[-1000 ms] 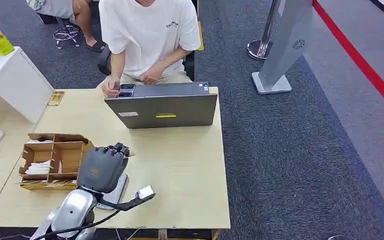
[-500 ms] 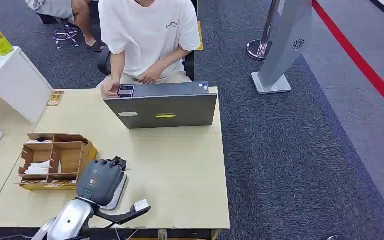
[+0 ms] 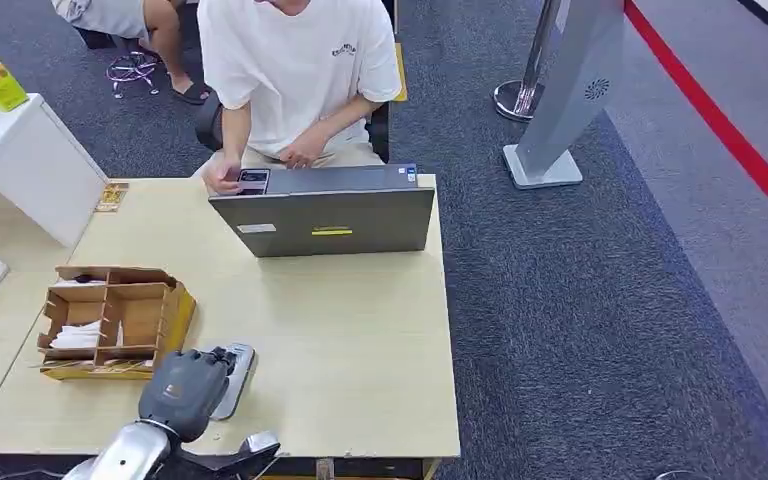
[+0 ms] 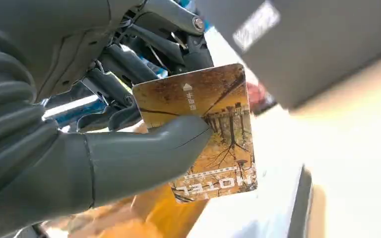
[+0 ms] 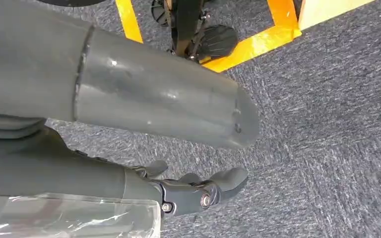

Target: Pass the card to the sensor for recognition and then transmit it.

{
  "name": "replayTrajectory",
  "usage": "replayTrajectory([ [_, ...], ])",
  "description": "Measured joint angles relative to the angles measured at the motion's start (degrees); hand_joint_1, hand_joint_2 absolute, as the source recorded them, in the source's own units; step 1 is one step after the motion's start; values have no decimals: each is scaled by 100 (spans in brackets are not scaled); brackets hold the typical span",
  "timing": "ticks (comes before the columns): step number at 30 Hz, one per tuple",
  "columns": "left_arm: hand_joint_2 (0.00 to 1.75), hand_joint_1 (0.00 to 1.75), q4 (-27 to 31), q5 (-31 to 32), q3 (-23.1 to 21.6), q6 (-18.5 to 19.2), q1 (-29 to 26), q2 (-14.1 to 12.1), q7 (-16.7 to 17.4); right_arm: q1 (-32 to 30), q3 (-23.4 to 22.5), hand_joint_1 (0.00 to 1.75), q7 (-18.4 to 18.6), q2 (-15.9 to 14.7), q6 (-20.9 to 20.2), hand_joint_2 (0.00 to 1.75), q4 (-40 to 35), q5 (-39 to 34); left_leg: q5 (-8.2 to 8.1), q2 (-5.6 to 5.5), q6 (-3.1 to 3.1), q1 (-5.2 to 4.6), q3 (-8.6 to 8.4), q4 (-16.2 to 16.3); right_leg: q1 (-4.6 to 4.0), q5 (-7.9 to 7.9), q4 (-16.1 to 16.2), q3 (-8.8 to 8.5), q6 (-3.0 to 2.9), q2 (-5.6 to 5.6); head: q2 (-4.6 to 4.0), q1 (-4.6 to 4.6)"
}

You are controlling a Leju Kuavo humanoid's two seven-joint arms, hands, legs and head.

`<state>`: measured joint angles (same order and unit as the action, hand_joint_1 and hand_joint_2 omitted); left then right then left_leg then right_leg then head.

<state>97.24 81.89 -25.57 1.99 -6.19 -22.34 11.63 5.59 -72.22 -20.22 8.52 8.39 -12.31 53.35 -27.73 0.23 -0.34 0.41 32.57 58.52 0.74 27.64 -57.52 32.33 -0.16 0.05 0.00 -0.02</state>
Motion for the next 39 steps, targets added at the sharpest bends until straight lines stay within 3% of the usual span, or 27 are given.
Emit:
replayTrajectory([
  [17,175,175,-319,-240,358,234,60,-122,201,6,15,0,85,-33,-133,0,0,94,0,-3,0,1,-2,0,-1,0,0,-2,0,-3,-2,4],
  [21,175,175,-569,-275,406,45,228,-52,146,9,33,0,98,-48,-105,0,0,186,3,-4,-4,1,-4,0,-1,-1,0,-3,-1,-5,-2,4],
  [23,175,175,-682,-130,474,-513,315,95,26,11,44,0,94,-52,-107,0,0,206,6,-3,-4,1,-3,0,-1,-3,0,0,-3,-4,0,2],
  [28,175,175,-702,536,581,-2622,648,628,-383,34,112,0,68,-55,-109,0,0,383,9,-7,0,-1,0,1,0,-7,0,-4,-3,-8,-2,7],
  [30,175,175,-638,682,655,-3153,721,730,-489,29,179,0,68,-55,-105,0,2,465,9,-3,0,-1,-2,3,0,-7,0,0,-3,-4,0,4],
  [33,175,175,-603,684,780,-3568,1097,702,-382,64,273,0,118,-55,-105,0,2,636,12,-14,-3,2,2,4,-1,-7,0,2,-3,-14,-2,7],
  [36,175,175,-1106,685,730,-3670,2108,298,208,182,461,0,284,-52,-105,0,7,826,34,-23,-22,16,12,3,-15,-23,-1,9,-26,-24,-2,4],
  [39,175,175,-2077,687,760,-3867,3010,162,-32,305,607,0,373,-52,-111,0,11,878,49,-18,-35,19,8,1,-20,-38,-14,13,-38,-20,-2,-9],
])
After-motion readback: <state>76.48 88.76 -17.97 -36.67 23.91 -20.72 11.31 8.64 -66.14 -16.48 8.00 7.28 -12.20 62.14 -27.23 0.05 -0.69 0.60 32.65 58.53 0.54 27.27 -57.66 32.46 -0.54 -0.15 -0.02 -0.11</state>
